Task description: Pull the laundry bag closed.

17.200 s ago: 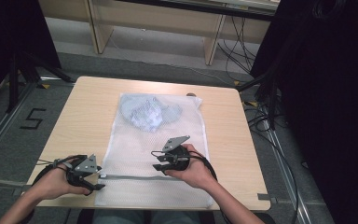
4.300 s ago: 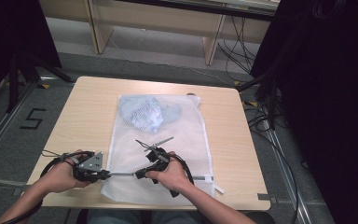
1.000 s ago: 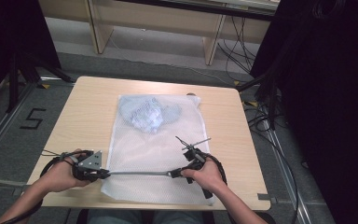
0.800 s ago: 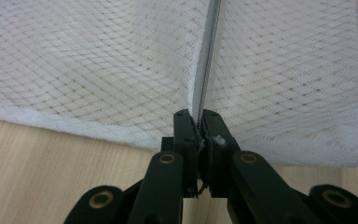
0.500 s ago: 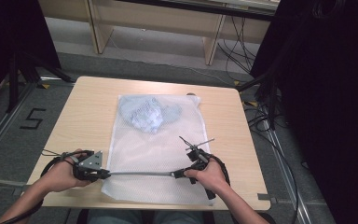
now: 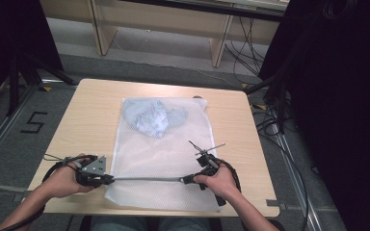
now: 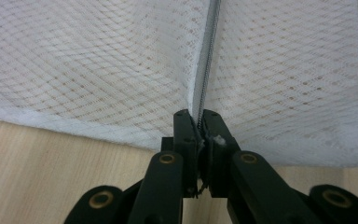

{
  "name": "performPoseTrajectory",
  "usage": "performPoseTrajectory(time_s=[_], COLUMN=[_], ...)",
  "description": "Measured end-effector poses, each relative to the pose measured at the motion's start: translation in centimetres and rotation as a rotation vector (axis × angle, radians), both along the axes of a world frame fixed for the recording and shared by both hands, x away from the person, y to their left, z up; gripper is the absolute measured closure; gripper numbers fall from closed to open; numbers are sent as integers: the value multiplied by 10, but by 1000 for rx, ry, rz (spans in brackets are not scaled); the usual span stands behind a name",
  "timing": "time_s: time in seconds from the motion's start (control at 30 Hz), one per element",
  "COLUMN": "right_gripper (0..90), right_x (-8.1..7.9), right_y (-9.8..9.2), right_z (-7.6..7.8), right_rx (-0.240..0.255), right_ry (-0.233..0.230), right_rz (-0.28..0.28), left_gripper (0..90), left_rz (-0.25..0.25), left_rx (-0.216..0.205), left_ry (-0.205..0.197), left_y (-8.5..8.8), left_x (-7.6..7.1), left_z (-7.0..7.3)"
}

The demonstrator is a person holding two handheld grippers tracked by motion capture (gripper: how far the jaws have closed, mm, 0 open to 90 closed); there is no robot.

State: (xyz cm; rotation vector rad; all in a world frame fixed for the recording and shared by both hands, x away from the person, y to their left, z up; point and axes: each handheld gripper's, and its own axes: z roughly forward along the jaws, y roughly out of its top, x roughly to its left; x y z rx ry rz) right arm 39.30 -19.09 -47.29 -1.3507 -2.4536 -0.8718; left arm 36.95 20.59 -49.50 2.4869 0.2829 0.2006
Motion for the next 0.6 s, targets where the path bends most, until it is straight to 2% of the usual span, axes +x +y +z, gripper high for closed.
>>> performPoseTrajectory(time_s=[0.03,0.07,0.17,0.2,0.33,0.6], right_gripper=[870,870,870,870,870,870], right_x=[1,-1,1,1,0,0], right_y=[-2,0,-4,-4,-8,-14], right_z=[-1,1,0,0,0,0], right_rx=[-1,-1,-11,-3,-7,-2], right_ry=[2,26,-7,9,10,-1], right_rz=[18,-10,9,-6,-17,-10], left_gripper=[852,852,851,852,851,851], left_rz=[0,1,0,1,-2,-4], left_rx=[1,0,1,-1,4,6], left_ry=[0,0,-1,2,1,2], left_y=[0,0,0,0,0,0], left_x=[0,0,0,0,0,1], left_z=[0,0,0,0,0,-1])
